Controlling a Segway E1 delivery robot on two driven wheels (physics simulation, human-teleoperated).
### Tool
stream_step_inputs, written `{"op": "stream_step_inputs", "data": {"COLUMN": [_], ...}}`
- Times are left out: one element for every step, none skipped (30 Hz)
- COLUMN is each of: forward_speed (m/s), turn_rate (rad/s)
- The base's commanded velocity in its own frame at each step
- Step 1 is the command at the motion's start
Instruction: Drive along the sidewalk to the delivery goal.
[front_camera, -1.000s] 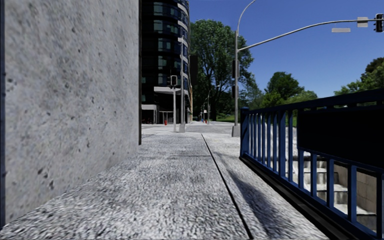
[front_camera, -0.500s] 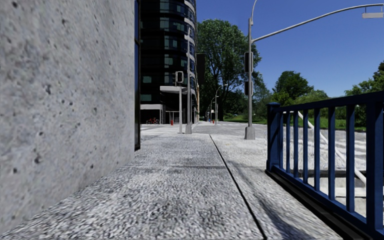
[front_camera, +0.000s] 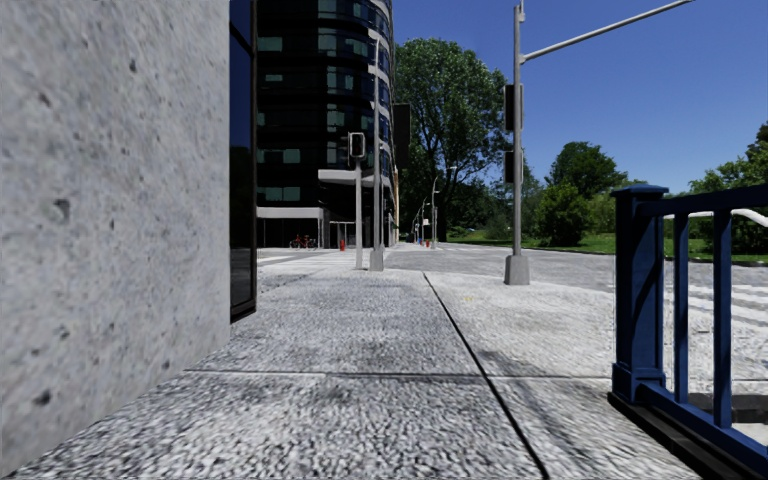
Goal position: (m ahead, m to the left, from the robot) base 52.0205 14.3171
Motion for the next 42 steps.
{"op": "stream_step_inputs", "data": {"forward_speed": [2.0, 2.0, 2.0, 2.0, 2.0, 2.0, 2.0, 2.0, 2.0, 2.0, 2.0, 2.0, 2.0, 2.0, 2.0, 2.0, 2.0, 2.0, 2.0, 2.0, 2.0, 2.0, 2.0, 2.0, 2.0, 2.0, 2.0, 2.0, 2.0, 2.0, 2.0, 2.0, 2.0, 2.0, 2.0, 2.0, 2.0, 2.0, 2.0, 2.0, 2.0, 2.0], "turn_rate": [0.0, 0.0, 0.0, 0.0, 0.0, 0.0, 0.0, 0.0, 0.0, 0.0, 0.0, 0.0, 0.0, 0.0, 0.0, 0.0, 0.0, 0.0, 0.0, 0.0, 0.0, 0.0, 0.0, 0.03, 0.11, 0.11, 0.17, 0.23, 0.32, 0.32, 0.35, 0.36, 0.36, 0.36, 0.36, 0.36, 0.36, 0.36, 0.36, 0.36, 0.36, 0.36]}}
